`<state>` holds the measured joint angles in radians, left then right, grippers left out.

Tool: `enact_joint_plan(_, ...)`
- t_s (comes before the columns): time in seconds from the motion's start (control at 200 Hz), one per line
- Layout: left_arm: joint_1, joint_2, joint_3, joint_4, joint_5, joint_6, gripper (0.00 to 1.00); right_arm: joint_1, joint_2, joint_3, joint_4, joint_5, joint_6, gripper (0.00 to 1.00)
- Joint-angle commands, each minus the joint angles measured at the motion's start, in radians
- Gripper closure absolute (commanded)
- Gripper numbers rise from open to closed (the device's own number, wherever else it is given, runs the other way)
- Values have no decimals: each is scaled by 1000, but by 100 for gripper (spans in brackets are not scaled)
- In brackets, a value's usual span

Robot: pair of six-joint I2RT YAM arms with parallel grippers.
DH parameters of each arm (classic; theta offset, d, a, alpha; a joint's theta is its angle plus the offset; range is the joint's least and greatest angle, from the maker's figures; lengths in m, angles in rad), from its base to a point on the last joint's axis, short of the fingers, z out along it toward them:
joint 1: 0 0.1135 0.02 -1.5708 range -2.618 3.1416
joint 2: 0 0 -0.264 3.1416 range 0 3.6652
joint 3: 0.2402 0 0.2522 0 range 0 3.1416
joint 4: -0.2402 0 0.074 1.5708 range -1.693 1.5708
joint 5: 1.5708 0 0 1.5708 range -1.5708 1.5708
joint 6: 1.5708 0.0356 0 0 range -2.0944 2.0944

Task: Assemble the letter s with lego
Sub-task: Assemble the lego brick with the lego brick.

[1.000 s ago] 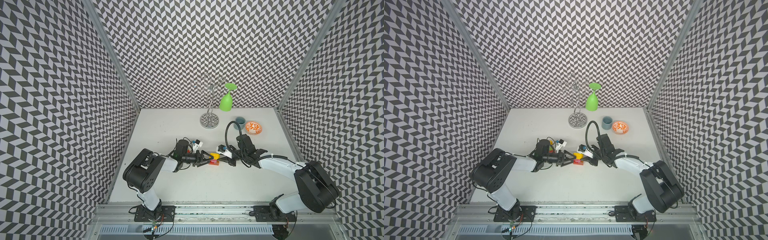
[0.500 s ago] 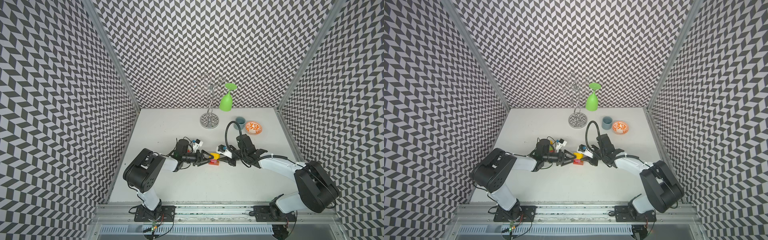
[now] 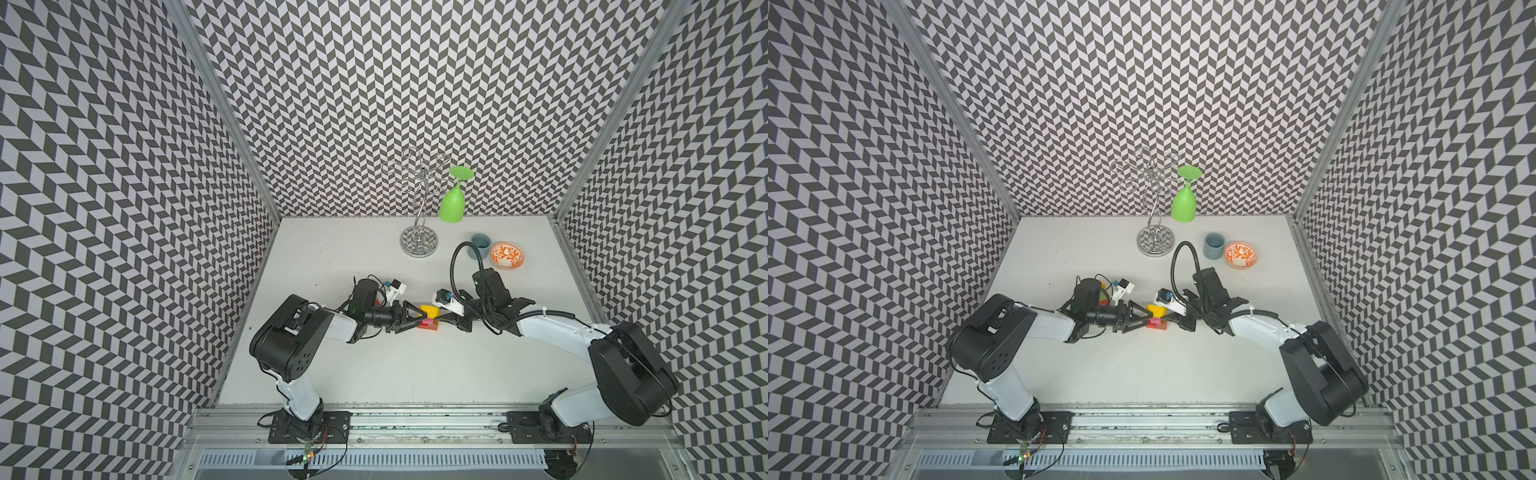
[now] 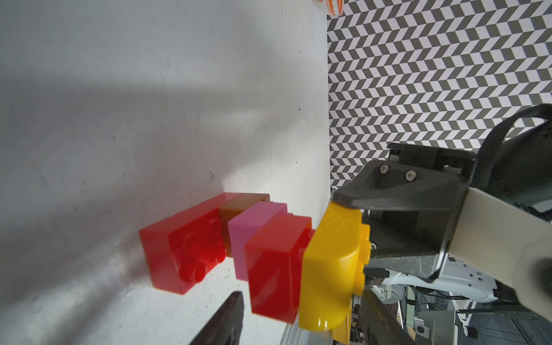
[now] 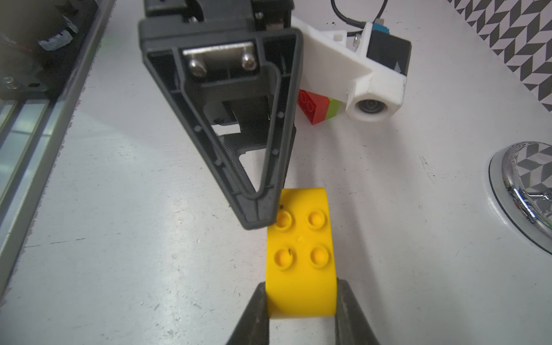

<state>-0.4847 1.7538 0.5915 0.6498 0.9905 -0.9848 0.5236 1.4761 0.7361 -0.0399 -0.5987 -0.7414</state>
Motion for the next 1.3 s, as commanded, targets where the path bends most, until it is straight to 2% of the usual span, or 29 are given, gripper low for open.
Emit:
enact_joint_plan(0.0, -6, 12, 27, 0, 9, 20, 38, 7, 7, 21, -8, 9, -19, 92)
enact_joint_plan(0.3, 4, -17, 10, 48, 5, -15, 37, 7, 9, 20, -9, 7, -20, 92)
enact_joint_plan(0.651, 13, 0, 13, 41, -1, -10, 29, 7, 10, 22, -10, 5, -23, 92)
enact_joint_plan(1.297, 13, 33, 29, 60, -9, -27, 35, 7, 16, 27, -16, 3, -22, 92)
